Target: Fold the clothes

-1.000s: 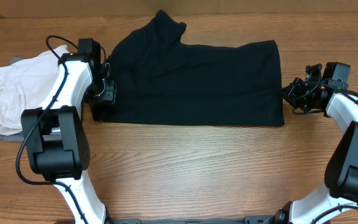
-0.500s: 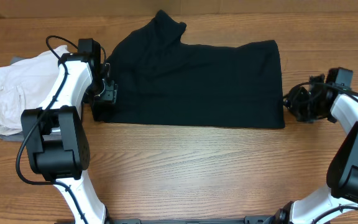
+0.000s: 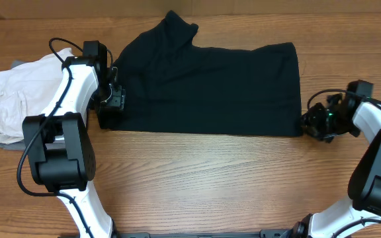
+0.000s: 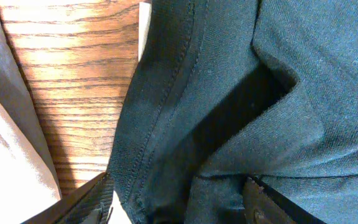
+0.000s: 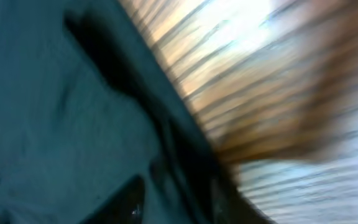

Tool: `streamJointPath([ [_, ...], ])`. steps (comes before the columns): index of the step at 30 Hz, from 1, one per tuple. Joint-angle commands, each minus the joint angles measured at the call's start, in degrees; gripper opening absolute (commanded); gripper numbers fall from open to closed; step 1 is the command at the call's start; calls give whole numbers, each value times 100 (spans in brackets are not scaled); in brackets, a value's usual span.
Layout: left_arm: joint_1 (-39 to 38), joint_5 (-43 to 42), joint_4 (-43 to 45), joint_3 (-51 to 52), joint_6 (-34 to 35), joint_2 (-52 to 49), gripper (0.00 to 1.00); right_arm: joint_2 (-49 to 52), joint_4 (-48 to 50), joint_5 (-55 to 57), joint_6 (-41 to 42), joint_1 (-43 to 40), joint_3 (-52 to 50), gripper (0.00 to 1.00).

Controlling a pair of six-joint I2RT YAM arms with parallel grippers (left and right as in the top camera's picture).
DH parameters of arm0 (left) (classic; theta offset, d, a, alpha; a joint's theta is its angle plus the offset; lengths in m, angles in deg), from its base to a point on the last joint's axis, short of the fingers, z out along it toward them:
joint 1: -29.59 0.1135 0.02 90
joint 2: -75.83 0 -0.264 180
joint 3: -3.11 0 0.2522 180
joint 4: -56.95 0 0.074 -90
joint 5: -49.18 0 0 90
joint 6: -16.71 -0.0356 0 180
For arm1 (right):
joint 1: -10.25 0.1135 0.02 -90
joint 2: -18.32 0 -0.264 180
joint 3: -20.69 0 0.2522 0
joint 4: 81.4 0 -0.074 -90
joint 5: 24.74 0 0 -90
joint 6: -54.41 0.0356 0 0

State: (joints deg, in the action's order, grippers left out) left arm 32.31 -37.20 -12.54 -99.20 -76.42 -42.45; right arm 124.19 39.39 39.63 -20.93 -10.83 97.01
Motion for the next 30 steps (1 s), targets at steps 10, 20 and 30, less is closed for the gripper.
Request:
streamJointPath([
  [10, 0, -7, -24, -118, 7, -13, 60, -9, -356, 1106, 662, -542, -35, 4],
  [20, -2, -330, -479, -120, -4, -11, 62, -11, -669, 997, 616, -927, -9, 43],
  [30, -2, -1285, -1123, -74, -7, -11, 84, -343, -636, -153, 258, -1093, 378, 51],
])
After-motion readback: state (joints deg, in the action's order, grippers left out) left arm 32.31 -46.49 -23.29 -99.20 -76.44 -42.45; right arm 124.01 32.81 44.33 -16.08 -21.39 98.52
